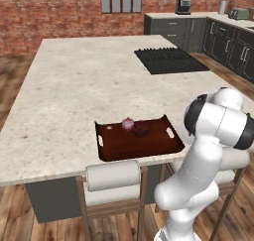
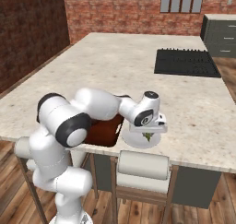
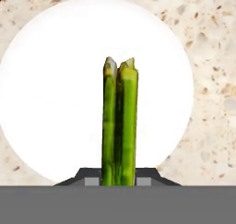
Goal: Create a steak meal by picking up the steak and asparagus from the tray and placing them on the plate. Leave the pomegranate on the tray.
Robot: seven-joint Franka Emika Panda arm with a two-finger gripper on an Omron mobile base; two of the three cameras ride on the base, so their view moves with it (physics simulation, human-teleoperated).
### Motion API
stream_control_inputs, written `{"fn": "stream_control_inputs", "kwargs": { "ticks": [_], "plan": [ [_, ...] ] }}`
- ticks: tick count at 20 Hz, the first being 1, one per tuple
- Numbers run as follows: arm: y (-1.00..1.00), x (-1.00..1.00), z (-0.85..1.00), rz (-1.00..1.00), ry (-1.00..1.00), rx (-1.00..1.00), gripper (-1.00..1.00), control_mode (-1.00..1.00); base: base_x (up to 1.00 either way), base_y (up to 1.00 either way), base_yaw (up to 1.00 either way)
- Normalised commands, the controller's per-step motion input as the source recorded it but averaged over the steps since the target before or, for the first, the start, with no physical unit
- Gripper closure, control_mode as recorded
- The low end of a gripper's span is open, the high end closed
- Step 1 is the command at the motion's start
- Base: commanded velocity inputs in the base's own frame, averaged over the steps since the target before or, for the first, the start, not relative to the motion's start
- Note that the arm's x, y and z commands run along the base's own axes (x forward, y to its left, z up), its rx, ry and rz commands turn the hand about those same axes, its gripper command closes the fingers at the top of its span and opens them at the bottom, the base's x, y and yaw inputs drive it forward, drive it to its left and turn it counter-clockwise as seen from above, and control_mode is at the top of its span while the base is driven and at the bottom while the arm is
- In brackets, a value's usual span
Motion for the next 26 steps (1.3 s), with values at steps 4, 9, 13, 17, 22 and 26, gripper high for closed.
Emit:
{"fn": "stream_control_inputs", "kwargs": {
  "ticks": [4, 9, 13, 17, 22, 26],
  "plan": [
    [0.00, 0.17, -0.36, 0.00, 0.00, 0.00, 1.00, -1.00, 0.00, 0.00, 0.00],
    [0.00, 0.27, -0.26, 0.00, 0.00, 0.00, 1.00, -1.00, 0.00, 0.00, 0.00],
    [0.00, 0.34, -0.19, 0.00, 0.00, 0.00, 1.00, -1.00, 0.00, 0.00, 0.00],
    [0.00, 0.38, -0.18, 0.00, 0.01, 0.00, 1.00, -1.00, 0.00, 0.00, 0.00],
    [0.00, 0.36, -0.20, 0.00, 0.00, 0.00, -1.00, -1.00, 0.00, 0.00, 0.00],
    [0.00, 0.24, -0.11, 0.00, 0.00, 0.00, -1.00, -1.00, 0.00, 0.00, 0.00]
  ]
}}
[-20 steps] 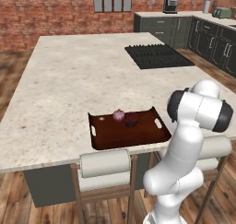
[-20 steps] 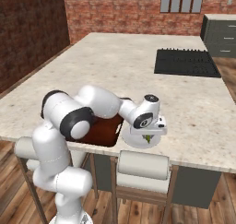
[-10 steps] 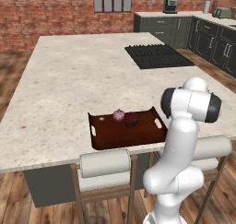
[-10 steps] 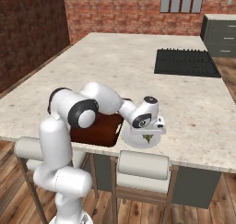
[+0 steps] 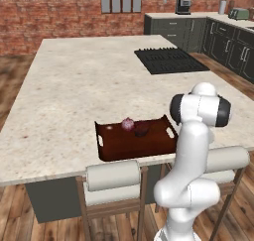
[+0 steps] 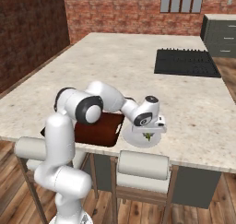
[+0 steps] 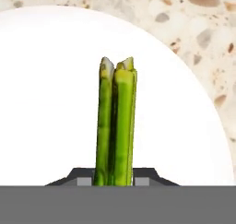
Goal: Create a steak meal by picking up the steak and asparagus from the tray and placing them on the plate. Leave the pomegranate on the tray.
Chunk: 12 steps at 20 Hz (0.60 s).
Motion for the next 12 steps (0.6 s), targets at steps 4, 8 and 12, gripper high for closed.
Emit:
{"fn": "stream_control_inputs", "kwargs": {
  "ticks": [4, 8, 12],
  "plan": [
    [0.00, -0.07, 0.06, 0.00, 0.00, 0.00, -1.00, -1.00, 0.00, 0.00, 0.00],
    [0.01, -0.42, 0.46, 0.02, -0.07, 0.00, -1.00, -1.00, 0.00, 0.00, 0.00],
    [0.22, -0.48, 0.53, 0.01, -0.12, -0.02, -1.00, -1.00, 0.00, 0.00, 0.00]
  ]
}}
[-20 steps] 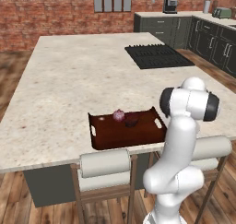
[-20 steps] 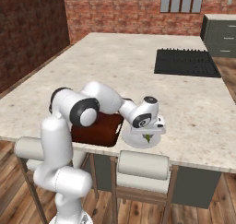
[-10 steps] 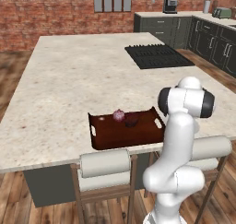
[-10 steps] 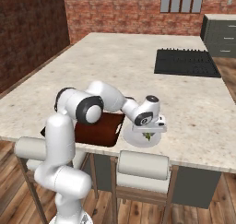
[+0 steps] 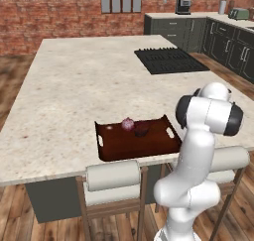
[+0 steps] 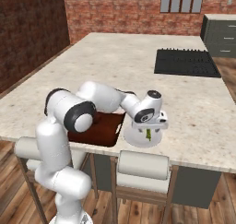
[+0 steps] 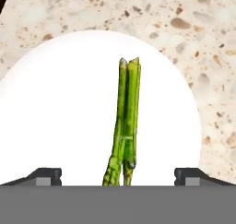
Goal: Create a steak meal by picking up the steak and asparagus from the tray and placing them on the plate. Leave the pomegranate on the tray.
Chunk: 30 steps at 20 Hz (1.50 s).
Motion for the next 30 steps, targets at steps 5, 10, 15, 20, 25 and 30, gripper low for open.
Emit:
{"fn": "stream_control_inputs", "kwargs": {
  "ticks": [5, 10, 15, 20, 25, 30],
  "plan": [
    [0.56, -0.38, 0.50, 0.00, -0.12, -0.07, -1.00, -1.00, 0.00, 0.00, 0.00],
    [0.76, -0.22, 0.45, 0.00, -0.04, -0.10, -1.00, -1.00, 0.00, 0.00, 0.00],
    [0.75, -0.19, 0.53, 0.00, 0.00, -0.05, -1.00, -1.00, 0.00, 0.00, 0.00],
    [0.60, -0.23, 0.49, 0.00, 0.04, 0.00, -1.00, -1.00, 0.00, 0.00, 0.00],
    [0.48, -0.18, 0.00, -0.08, -0.11, 0.05, -1.00, -1.00, 0.00, 0.00, 0.00],
    [0.53, -0.01, 0.00, -0.14, -0.02, 0.11, -1.00, -1.00, 0.00, 0.00, 0.00]
  ]
}}
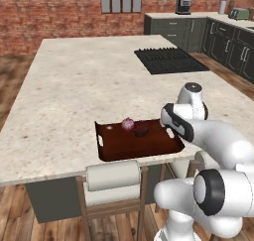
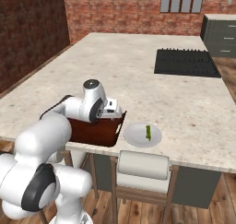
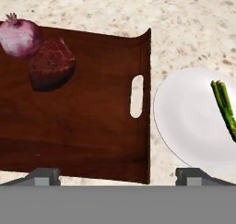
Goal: Create a steak meal by picking up the steak and asparagus from the tray and placing them on the plate. Leave the pomegranate on the tray.
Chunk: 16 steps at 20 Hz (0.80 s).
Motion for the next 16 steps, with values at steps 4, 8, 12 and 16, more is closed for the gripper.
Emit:
{"fn": "stream_control_inputs", "kwargs": {
  "ticks": [4, 8, 12, 16],
  "plan": [
    [0.71, 0.00, 0.00, -0.14, 0.01, 0.07, -1.00, -1.00, 0.00, 0.00, 0.00],
    [0.72, 0.02, 0.00, -0.07, 0.06, 0.00, -1.00, -1.00, 0.00, 0.00, 0.00],
    [0.57, 0.09, 0.00, 0.00, 0.04, 0.00, -1.00, -1.00, 0.00, 0.00, 0.00],
    [0.31, 0.34, -0.03, 0.00, 0.05, 0.00, -1.00, -1.00, 0.00, 0.00, 0.00]
  ]
}}
